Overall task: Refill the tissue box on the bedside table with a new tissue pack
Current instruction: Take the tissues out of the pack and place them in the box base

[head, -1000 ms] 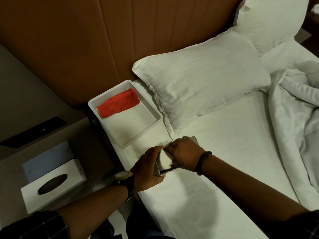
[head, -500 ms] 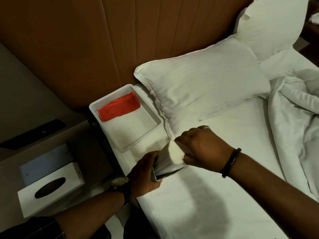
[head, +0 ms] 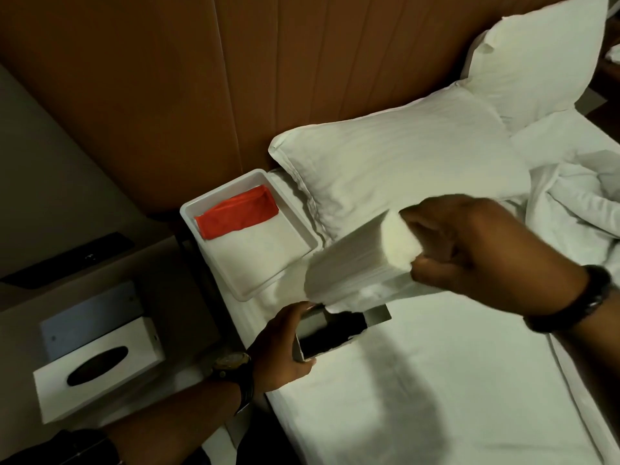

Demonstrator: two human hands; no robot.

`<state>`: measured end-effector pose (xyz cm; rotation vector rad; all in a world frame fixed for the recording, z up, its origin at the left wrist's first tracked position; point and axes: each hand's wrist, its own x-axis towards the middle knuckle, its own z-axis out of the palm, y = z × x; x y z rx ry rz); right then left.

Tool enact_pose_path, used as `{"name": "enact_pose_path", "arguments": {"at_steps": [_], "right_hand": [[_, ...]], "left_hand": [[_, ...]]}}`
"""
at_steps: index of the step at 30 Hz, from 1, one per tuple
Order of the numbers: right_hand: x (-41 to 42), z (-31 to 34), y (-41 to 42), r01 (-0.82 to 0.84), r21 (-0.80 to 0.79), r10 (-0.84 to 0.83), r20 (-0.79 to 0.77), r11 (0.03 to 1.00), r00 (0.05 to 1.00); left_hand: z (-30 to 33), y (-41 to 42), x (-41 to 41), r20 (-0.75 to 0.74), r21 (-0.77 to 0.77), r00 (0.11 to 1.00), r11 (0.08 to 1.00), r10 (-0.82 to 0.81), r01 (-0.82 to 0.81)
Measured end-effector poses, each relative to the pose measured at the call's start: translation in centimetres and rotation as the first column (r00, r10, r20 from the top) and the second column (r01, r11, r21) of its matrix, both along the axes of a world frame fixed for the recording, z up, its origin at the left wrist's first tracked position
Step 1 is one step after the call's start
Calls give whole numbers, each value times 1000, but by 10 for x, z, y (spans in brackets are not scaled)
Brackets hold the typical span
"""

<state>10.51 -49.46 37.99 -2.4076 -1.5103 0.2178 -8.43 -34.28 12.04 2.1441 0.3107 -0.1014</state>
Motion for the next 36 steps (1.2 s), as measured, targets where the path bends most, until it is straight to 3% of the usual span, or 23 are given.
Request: {"name": "enact_pose_path", "arguments": {"at_steps": [4, 11, 17, 20, 24, 29, 31, 34, 36], "right_hand": [[11, 7, 2, 126, 122, -116, -87, 985, 989], [8, -19, 15, 268, 133, -252, -127, 954, 959], [12, -30, 20, 357, 179, -308, -255, 917, 917], [15, -35, 21, 429, 167, -359, -335, 888, 871], [14, -49, 25, 542, 148, -369, -583, 827, 723], [1, -71, 41, 593, 140, -298, -759, 793, 578], [-7, -77, 55, 606, 132, -249, -827, 785, 503], [-21, -85, 88, 619, 104, -177, -910, 778, 376], [-32, -94, 114, 621, 64, -146, -949, 781, 281]], "left_hand": [[-2, 3, 3, -4, -48, 1000, 999, -5, 5], [-1, 14, 27, -86, -195, 996, 980, 34, -50], [-9, 18, 51, -277, -404, 960, 912, -50, -69], [-20, 21, 58, -423, -468, 906, 863, -29, -191], [-33, 37, 55, -375, -336, 908, 885, 188, -323], [-1, 75, 25, -513, -183, 745, 793, 427, -581], [21, 96, 9, -560, -294, 690, 669, 458, -683], [64, 132, -13, -522, -668, 711, 292, 471, -684], [83, 158, -28, -483, -793, 715, 95, 506, -602]]}}
